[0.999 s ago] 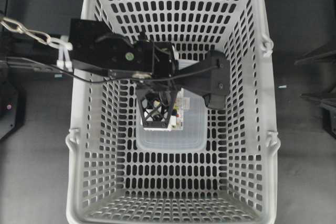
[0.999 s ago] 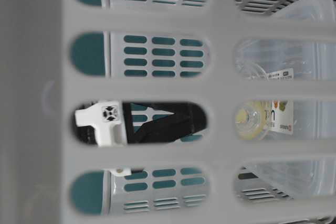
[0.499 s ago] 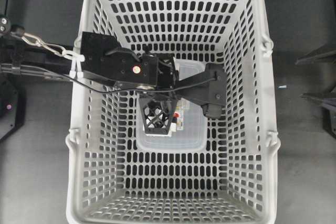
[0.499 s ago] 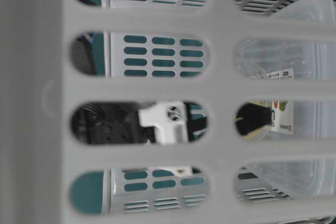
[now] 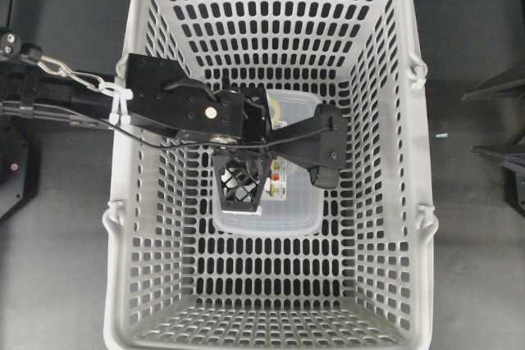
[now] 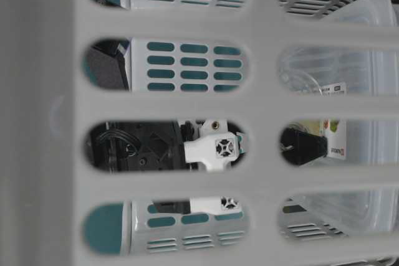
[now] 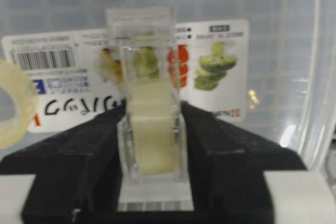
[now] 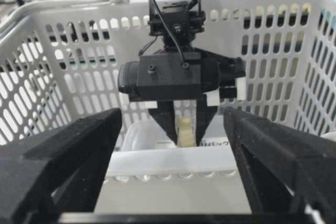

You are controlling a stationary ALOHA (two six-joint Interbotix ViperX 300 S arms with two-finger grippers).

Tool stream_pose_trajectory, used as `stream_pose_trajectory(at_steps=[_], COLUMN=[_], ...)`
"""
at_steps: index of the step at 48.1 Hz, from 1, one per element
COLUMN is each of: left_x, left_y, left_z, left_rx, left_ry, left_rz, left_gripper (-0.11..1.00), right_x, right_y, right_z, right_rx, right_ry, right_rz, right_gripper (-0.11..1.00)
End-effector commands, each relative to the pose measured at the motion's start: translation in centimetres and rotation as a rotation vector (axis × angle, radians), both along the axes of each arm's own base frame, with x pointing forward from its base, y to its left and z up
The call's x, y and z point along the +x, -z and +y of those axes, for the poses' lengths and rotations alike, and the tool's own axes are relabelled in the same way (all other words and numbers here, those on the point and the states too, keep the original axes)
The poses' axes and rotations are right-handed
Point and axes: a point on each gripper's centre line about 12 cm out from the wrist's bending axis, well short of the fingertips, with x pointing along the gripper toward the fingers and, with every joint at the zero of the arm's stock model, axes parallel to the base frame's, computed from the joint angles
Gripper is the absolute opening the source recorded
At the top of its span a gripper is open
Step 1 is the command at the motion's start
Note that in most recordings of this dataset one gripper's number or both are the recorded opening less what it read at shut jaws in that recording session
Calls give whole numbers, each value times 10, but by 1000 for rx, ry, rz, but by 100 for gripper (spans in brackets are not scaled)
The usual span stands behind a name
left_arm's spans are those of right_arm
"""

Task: Pick up the tape dispenser from the shopping basket with the left arm.

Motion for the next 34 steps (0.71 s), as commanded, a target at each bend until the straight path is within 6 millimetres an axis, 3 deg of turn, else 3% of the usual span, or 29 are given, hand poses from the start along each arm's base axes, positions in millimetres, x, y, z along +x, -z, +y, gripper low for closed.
stream_pose_trajectory(at_steps=[1, 9, 21, 28, 34], left_x=[1, 2, -1, -5, -5], left_y=[-24, -54, -123, -174, -194], left_z=[-2, -4, -9, -9, -9], left_rx=[4, 7, 6, 5, 4], left_ry=[17, 34, 33, 24, 21], left_rz=[-63, -120, -107, -118, -119], left_gripper=[30, 30, 30, 30, 30], right_x=[1, 1, 1, 1, 1], right_y=[-2, -2, -3, -4, -4], right_z=[0, 1, 0, 1, 1], right_rx=[3, 5, 5, 5, 5], right_ry=[-1, -3, -1, -3, -3], right_rz=[-8, -8, -17, -21, -24], right_gripper=[75, 75, 75, 75, 75])
